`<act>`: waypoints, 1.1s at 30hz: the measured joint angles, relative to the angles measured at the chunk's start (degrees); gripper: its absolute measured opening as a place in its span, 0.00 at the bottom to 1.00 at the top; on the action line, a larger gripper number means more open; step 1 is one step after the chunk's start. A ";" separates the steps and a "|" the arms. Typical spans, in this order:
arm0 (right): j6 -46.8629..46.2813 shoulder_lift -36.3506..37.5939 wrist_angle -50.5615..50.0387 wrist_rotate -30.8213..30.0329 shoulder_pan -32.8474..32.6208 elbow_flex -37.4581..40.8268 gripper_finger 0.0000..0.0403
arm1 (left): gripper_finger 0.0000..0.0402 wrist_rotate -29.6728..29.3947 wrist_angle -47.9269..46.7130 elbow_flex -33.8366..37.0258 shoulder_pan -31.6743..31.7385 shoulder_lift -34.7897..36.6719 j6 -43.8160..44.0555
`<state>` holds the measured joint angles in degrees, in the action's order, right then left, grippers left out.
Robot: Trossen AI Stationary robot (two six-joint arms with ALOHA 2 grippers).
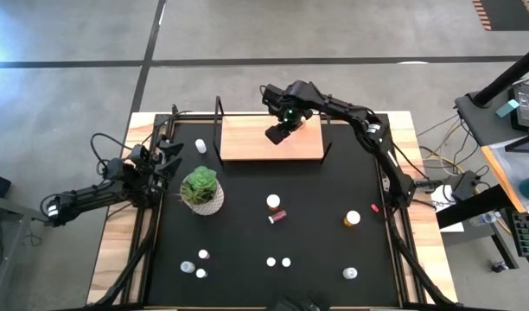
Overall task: Pick and place medicine bottles onto shelf by color
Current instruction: Put the top pink pill bottle on the shelf
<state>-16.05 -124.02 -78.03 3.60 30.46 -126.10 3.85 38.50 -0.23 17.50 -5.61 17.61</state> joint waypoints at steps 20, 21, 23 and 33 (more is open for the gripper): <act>12.74 -0.01 6.76 -0.12 4.02 -0.02 0.28 | 0.58 0.01 0.02 -0.02 0.00 0.00 0.01; 13.14 -0.01 7.14 -0.12 4.13 -0.02 0.28 | 0.58 0.01 0.01 -0.02 0.00 0.00 0.00; 13.91 -0.01 7.43 -0.11 4.46 -0.02 0.28 | 0.58 0.01 0.02 -0.02 0.00 0.00 -0.01; 18.88 0.02 9.26 -0.04 5.26 0.17 0.28 | 0.58 -0.01 0.02 -0.02 0.00 0.00 0.01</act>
<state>2.84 -124.01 -68.77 3.56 35.72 -125.93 3.84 38.52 -0.25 17.50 -5.61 17.63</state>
